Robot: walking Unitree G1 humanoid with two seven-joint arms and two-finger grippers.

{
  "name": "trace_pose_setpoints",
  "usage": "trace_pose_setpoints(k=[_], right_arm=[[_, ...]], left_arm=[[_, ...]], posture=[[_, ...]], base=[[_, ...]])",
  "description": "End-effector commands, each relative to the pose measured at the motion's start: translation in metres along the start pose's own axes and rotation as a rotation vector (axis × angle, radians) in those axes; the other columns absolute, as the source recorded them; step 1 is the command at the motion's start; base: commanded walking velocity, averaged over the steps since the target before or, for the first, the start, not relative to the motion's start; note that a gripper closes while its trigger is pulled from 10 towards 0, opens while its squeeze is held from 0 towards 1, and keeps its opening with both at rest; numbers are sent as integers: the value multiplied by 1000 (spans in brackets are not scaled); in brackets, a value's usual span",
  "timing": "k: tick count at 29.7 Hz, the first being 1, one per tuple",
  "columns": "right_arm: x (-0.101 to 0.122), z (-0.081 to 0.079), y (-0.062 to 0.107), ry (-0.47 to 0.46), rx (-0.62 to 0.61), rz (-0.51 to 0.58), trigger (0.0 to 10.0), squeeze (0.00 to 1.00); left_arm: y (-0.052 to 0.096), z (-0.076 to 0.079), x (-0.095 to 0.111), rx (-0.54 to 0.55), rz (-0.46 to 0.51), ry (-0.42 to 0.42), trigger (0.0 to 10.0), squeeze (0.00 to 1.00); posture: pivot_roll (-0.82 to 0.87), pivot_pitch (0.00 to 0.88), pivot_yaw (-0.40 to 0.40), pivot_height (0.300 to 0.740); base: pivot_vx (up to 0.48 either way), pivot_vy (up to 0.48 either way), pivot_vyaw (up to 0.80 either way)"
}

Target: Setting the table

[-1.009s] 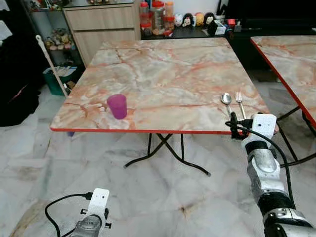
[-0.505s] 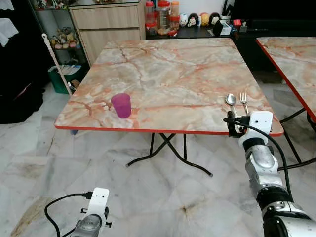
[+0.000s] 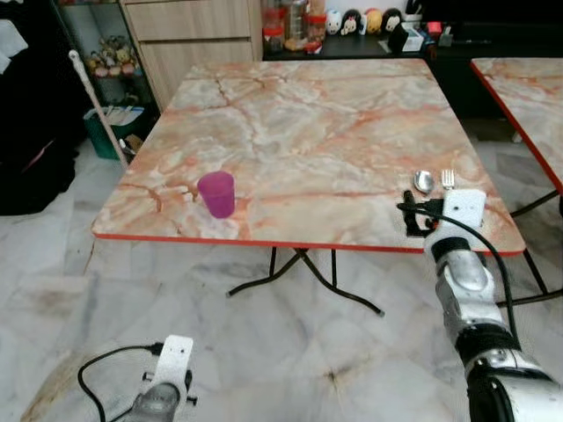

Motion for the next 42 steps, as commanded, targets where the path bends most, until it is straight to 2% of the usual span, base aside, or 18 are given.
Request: trace_pose_setpoints(k=[1, 25, 34, 38, 42], right_arm=[[-3, 5, 1, -2, -10, -14, 10000, 0], [-5, 2, 1, -15, -9, -25, 10000, 0], [-18, 0, 7, -40, -10, -72, 10000, 0], [-33, 0, 13, -36, -12, -150, 10000, 0], [-37, 0, 16, -27, -3, -168, 10000, 0]], left_arm=[[0, 2, -3, -11, -14, -11, 10000, 0], [0, 2, -3, -17, -16, -17, 10000, 0], [0, 2, -4, -18, -21, -26, 10000, 0], [0, 2, -4, -21, -21, -24, 10000, 0], [0, 2, -4, -22, -21, -25, 10000, 0]], posture=[[-81, 42, 52, 740], [-81, 42, 52, 740], [-82, 35, 54, 740], [-81, 32, 54, 740], [-81, 32, 54, 740]], base=[[300, 0, 0], [305, 0, 0], [273, 0, 0], [0, 0, 0], [0, 0, 0]])
Point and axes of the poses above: a point about 5 cm out from each wrist's last joint towards the gripper, its own y axis pointing back from the gripper into the wrist, its own x axis along the axis of the wrist's last joint, z = x × y, the point moved 2 cm from there along -y, pointing out of the wrist towards the gripper, and after that the axes turned 15 degrees about y, right-handed, at the moved point
